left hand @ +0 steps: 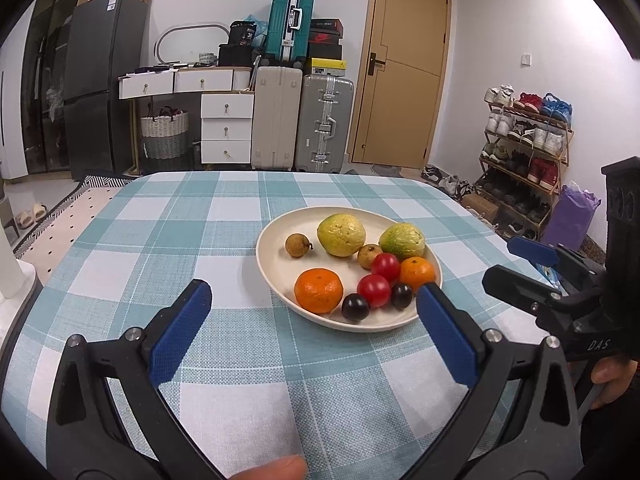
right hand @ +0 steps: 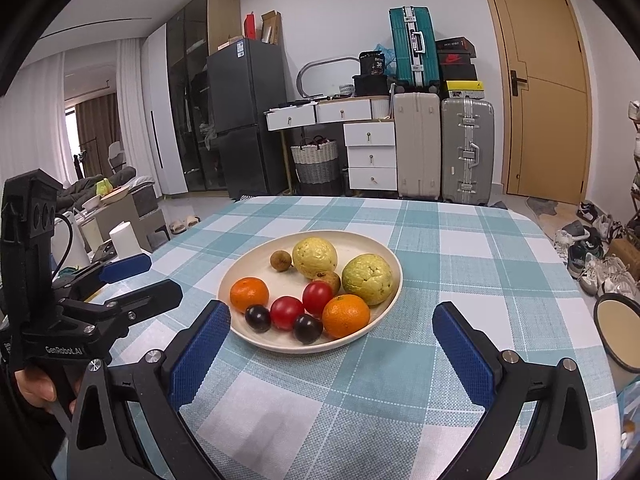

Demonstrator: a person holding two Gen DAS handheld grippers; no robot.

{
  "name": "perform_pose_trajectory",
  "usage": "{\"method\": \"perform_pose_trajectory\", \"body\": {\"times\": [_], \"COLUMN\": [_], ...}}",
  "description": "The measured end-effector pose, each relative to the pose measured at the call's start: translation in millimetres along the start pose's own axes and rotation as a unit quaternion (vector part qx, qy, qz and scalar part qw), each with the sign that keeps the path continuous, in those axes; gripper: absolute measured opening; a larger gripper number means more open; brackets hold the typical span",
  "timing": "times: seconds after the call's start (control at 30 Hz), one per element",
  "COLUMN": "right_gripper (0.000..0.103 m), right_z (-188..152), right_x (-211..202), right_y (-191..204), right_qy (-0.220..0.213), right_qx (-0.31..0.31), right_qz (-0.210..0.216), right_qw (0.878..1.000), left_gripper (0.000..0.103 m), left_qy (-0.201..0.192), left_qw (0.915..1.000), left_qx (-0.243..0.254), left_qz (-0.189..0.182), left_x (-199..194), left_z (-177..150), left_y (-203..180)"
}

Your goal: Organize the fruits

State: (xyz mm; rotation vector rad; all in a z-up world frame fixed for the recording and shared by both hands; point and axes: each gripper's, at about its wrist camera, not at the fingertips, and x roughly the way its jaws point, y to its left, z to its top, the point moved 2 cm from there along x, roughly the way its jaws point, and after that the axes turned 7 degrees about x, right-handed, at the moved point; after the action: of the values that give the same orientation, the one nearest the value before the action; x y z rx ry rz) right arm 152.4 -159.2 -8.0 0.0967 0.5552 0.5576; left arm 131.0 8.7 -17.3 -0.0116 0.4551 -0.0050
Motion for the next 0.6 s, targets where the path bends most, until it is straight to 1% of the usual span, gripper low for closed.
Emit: {"method": "perform_pose_trajectory", "body": {"times": [0.27,0.6], "right_gripper": [0.103,0.103], "right_z": [-1.4,-1.3], "right_x": [-1.2,-0.8], "right_y": [3.7,3.7], "right_qy": [-0.003,-0.002], "right_qx": [-0.012,-0.012], "right_qz": [-0.006,-0.005], "right_qw": [1.000,1.000], "left_gripper": [0.102,0.102], "left_qy": [-0.004,-0.003], "left_qw": [1.0000,1.0000], "left_qx": [0.004,0.004], "left_qz": [-0.002,-0.002], "left_x": [-2.4,-2.1], "left_z": [0.0,-0.1], "left_y": [-3.1,-3.0]}}
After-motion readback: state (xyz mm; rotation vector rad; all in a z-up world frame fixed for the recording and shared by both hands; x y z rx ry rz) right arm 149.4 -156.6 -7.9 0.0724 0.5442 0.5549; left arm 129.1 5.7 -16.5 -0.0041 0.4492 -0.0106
